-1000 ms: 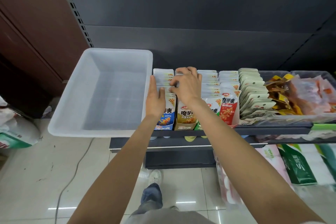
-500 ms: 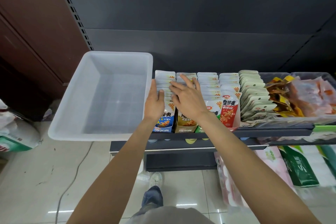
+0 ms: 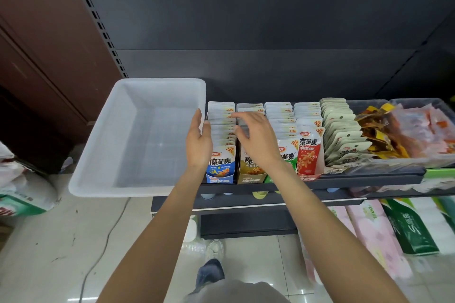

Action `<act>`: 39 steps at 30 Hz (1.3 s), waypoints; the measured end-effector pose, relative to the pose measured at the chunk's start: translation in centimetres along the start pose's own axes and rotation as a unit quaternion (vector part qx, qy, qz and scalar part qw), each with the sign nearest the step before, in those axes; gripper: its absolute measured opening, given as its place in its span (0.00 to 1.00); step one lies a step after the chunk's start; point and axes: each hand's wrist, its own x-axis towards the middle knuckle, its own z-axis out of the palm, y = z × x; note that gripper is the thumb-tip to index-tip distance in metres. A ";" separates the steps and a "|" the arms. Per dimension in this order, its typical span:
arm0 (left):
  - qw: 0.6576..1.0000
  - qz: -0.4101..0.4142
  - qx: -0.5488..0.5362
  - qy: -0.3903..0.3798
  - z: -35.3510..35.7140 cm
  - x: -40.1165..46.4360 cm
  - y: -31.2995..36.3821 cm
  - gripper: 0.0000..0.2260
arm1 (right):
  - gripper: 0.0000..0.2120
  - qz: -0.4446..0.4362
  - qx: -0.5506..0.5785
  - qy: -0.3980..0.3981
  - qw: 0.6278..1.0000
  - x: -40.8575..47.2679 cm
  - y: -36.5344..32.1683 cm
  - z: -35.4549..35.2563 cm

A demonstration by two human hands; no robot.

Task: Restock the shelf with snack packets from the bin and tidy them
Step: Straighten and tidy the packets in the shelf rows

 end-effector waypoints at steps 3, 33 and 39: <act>0.999 0.010 -0.006 0.046 -0.5 -0.5 0.6 0.15 | 0.12 0.037 0.051 0.096 0.993 -0.8 -1.2 -0.2; 0.997 -0.015 0.056 -0.050 -0.5 -5.4 0.5 0.19 | 0.20 0.051 -0.016 0.020 0.998 -6.0 -2.9 -1.5; 0.996 -0.022 0.037 -0.074 0.0 -6.1 1.0 0.20 | 0.22 0.064 -0.020 -0.034 0.997 -6.7 -2.4 0.2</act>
